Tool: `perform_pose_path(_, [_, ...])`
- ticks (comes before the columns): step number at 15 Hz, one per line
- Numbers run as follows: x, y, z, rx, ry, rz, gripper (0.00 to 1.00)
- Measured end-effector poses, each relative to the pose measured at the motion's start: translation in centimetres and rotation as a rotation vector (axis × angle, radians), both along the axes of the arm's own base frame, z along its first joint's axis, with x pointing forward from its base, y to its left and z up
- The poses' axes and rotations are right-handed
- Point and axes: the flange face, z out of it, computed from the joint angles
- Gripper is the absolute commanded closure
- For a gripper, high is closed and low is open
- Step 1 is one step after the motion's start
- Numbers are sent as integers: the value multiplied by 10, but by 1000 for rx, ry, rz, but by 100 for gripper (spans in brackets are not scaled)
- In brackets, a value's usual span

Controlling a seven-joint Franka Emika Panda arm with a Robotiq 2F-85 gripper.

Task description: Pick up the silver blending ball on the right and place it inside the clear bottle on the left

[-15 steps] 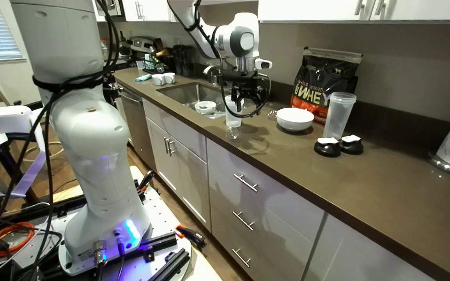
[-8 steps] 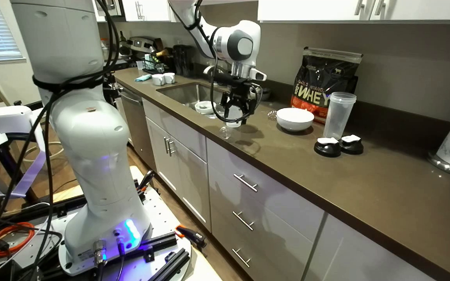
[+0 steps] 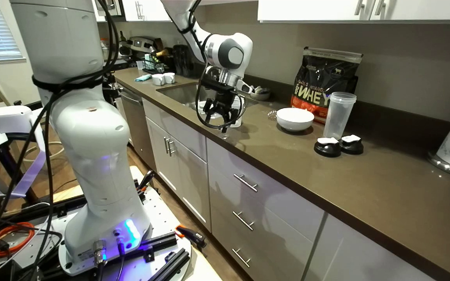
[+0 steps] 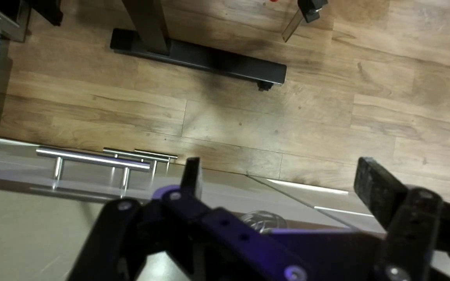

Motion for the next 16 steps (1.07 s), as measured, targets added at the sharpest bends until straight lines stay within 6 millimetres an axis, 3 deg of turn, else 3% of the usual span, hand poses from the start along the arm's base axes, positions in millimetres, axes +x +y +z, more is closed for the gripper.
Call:
perform_pose_path(7, [-12,26,-20,-2,-76,67,0])
perform_pose_path(16, [-1,26,-26,-57,-278,126,0])
